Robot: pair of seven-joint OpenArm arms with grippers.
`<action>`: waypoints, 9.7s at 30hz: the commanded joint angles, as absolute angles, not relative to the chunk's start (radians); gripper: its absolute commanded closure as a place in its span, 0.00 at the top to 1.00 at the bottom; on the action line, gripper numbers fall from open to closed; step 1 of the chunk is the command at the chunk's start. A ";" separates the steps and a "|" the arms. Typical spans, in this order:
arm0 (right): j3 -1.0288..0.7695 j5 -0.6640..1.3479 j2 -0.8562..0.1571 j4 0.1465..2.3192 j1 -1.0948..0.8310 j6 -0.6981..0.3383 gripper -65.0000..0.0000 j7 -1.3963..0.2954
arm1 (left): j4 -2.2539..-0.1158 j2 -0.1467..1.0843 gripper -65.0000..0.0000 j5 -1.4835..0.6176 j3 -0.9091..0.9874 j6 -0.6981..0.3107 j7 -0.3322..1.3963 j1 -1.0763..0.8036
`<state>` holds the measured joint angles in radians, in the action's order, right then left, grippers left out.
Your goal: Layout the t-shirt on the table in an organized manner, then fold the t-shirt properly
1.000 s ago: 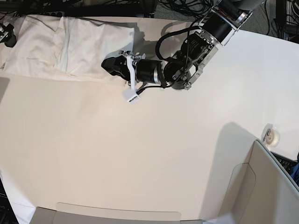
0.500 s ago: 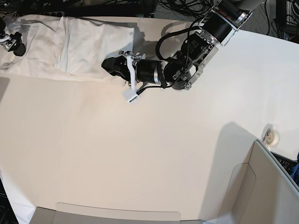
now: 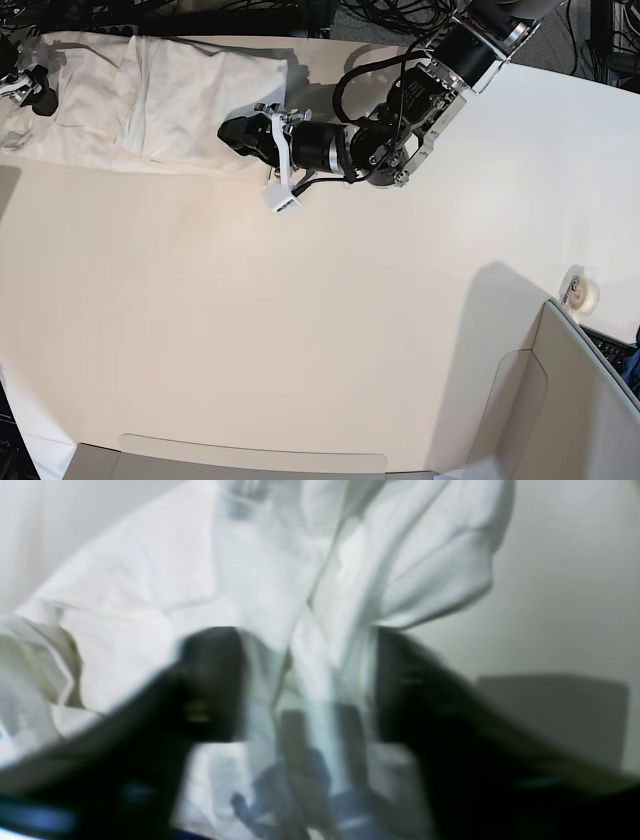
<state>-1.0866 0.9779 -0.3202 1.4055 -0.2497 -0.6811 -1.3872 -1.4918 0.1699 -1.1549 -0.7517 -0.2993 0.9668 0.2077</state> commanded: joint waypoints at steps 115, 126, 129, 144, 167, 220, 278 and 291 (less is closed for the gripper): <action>-0.105 0.734 -0.116 2.023 -0.038 -0.631 0.60 -1.396 | -1.751 0.334 0.20 -0.832 -0.131 -0.308 1.003 -0.131; -0.412 0.756 -0.125 1.936 0.038 -0.625 0.45 -1.396 | -2.078 0.269 0.00 -0.918 -0.156 -0.314 1.191 -0.143; -0.414 0.756 -0.125 1.867 0.056 -0.625 0.14 -1.396 | -2.072 0.237 0.01 -1.018 -0.228 -0.314 1.198 -0.143; -0.312 0.757 -0.102 1.801 0.127 -0.625 0.00 -1.396 | -1.979 0.160 0.01 -1.017 -0.407 -0.306 1.208 -0.107; -0.131 0.742 -0.084 1.666 0.150 -0.624 0.00 -1.359 | -1.868 0.317 0.01 -0.584 -0.834 0.070 1.207 -0.036; -0.142 0.628 -0.183 2.041 -0.156 -0.624 0.00 -1.353 | -1.808 0.093 0.15 -0.590 -0.458 0.062 1.084 0.260; -0.262 0.242 -0.746 1.526 -0.234 -0.490 0.00 -1.044 | -2.060 0.286 0.22 -0.590 -0.085 0.059 1.073 -0.171; -0.105 0.102 -0.722 1.532 -0.090 -0.513 0.00 -1.044 | -2.058 0.285 0.22 -0.590 -0.085 0.059 1.073 -0.173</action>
